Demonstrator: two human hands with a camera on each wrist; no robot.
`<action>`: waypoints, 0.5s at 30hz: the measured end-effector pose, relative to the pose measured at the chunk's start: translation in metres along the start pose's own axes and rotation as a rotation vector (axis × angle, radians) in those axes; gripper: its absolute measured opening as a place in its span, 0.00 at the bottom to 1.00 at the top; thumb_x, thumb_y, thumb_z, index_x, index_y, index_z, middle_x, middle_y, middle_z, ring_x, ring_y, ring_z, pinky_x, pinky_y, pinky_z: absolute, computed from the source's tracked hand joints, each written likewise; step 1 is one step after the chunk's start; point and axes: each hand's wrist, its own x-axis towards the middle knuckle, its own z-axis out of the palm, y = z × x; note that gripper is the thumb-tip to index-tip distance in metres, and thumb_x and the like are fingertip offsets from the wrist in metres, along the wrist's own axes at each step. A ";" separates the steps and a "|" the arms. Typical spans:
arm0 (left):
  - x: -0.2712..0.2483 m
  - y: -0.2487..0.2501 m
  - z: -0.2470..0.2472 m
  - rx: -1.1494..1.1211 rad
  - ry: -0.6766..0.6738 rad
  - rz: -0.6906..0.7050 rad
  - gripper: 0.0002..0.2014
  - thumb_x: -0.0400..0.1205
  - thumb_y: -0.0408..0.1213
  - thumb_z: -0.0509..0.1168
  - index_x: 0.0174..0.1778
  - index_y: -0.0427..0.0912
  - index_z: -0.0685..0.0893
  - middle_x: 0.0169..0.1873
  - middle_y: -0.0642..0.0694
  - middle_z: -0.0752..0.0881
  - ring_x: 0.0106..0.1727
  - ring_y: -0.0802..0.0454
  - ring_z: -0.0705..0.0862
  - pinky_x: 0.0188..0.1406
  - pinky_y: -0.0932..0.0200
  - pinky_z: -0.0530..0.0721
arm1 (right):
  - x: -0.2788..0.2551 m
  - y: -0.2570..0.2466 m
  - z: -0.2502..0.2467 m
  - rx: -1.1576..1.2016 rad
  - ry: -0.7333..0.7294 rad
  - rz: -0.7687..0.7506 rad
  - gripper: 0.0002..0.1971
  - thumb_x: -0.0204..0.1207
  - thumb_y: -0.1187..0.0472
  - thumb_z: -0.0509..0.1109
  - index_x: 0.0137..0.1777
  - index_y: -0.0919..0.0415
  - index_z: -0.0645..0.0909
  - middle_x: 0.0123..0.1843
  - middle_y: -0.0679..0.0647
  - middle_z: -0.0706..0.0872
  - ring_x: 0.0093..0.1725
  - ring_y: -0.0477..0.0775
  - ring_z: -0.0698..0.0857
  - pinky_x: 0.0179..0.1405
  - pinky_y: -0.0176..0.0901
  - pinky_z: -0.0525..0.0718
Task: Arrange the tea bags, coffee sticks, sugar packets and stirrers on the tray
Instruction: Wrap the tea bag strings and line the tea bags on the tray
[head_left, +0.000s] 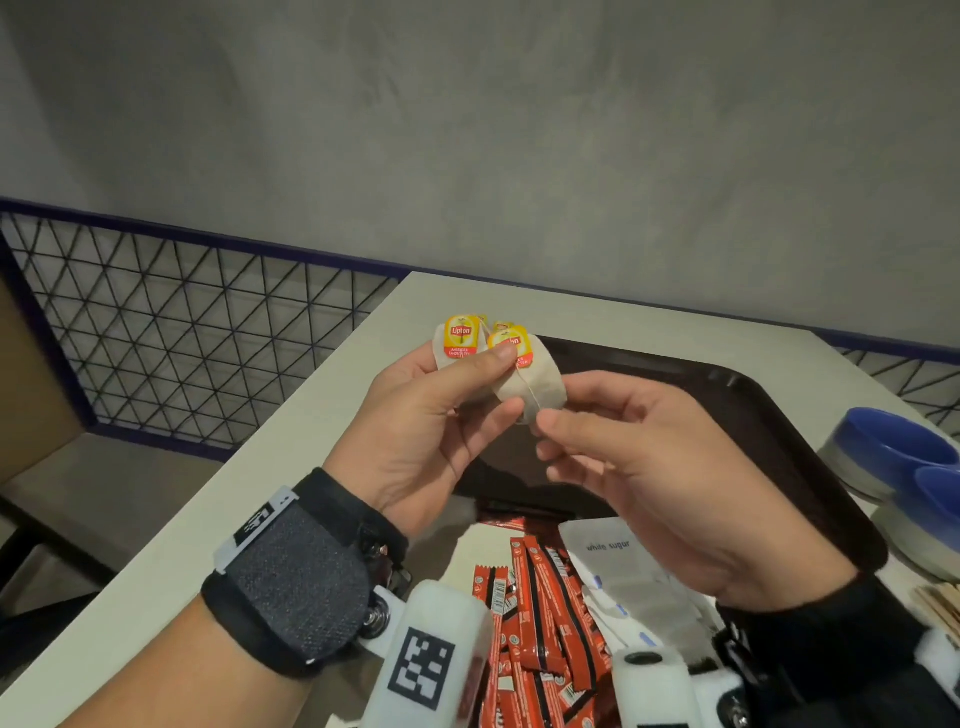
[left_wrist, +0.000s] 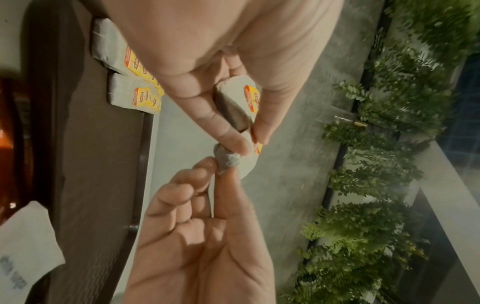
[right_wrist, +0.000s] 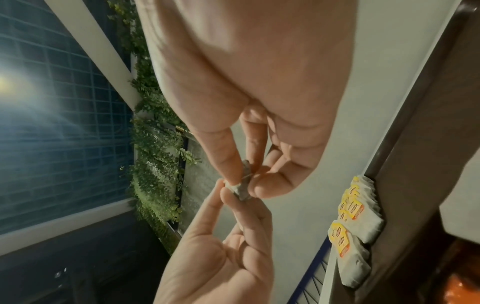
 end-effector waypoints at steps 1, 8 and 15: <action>0.000 0.001 0.000 -0.007 -0.001 0.007 0.10 0.78 0.30 0.73 0.55 0.35 0.89 0.48 0.38 0.93 0.44 0.51 0.93 0.32 0.66 0.89 | 0.001 0.001 0.002 0.005 0.007 -0.015 0.09 0.77 0.69 0.76 0.54 0.60 0.93 0.45 0.61 0.90 0.43 0.53 0.88 0.45 0.41 0.88; 0.001 0.004 -0.003 0.004 0.001 0.027 0.07 0.79 0.29 0.73 0.52 0.36 0.89 0.43 0.41 0.93 0.39 0.52 0.93 0.31 0.66 0.89 | 0.004 -0.002 0.007 -0.103 -0.015 -0.024 0.09 0.76 0.67 0.77 0.55 0.59 0.92 0.49 0.62 0.92 0.45 0.54 0.89 0.48 0.44 0.89; 0.008 0.006 -0.010 0.151 0.002 0.036 0.15 0.77 0.29 0.76 0.59 0.34 0.88 0.46 0.40 0.94 0.38 0.52 0.92 0.28 0.66 0.88 | 0.034 -0.041 -0.003 -0.390 -0.004 -0.061 0.07 0.76 0.56 0.78 0.49 0.58 0.93 0.42 0.52 0.91 0.42 0.50 0.82 0.40 0.48 0.77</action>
